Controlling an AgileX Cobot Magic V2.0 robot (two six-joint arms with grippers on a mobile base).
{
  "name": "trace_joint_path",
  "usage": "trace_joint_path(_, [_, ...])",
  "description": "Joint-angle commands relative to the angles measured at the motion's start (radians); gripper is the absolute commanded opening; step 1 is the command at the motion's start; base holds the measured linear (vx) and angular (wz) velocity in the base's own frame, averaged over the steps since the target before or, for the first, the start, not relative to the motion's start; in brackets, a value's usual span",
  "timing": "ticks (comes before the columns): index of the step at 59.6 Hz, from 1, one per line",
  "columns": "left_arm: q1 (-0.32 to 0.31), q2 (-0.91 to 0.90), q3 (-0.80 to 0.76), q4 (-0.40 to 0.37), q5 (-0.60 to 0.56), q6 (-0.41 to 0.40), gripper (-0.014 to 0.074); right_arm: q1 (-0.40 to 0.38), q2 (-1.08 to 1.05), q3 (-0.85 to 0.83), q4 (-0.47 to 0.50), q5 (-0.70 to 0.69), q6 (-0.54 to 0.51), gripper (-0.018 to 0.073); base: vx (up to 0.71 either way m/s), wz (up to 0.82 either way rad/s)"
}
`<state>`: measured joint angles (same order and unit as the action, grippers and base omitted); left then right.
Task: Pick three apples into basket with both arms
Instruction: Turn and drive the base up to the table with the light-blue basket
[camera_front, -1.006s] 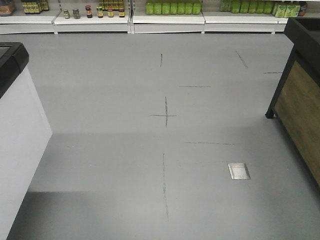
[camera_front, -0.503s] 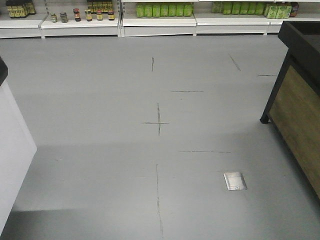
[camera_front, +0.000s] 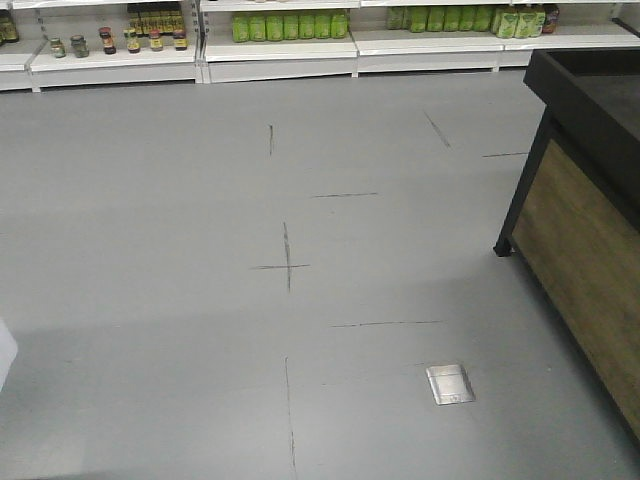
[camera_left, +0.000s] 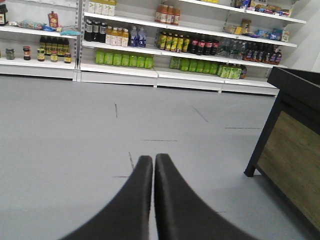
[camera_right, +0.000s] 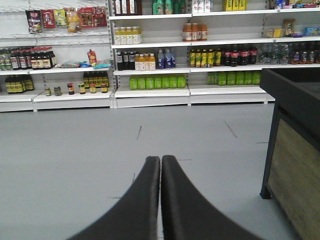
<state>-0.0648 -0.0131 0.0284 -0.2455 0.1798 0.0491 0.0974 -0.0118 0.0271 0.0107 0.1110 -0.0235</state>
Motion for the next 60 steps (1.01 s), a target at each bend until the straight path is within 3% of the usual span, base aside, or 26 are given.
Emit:
trace_joint_path(1, [-0.003,-0.012,-0.026,-0.01,-0.068,-0.006,-0.0006,-0.008,-0.012,0.014,-0.002,-0.072,-0.002,-0.0008,0.2,-0.18])
trace_joint_path(27, [-0.003,-0.012,-0.026,-0.01,-0.068,-0.006,-0.0006,-0.008,-0.012,0.014,-0.002,-0.072,-0.002,-0.0008,0.18,-0.29])
trace_joint_path(60, [-0.003,-0.012,-0.026,-0.01,-0.068,-0.006,-0.0006,-0.008,-0.012,0.014,-0.002,-0.072,-0.002,-0.0008,0.15,-0.52])
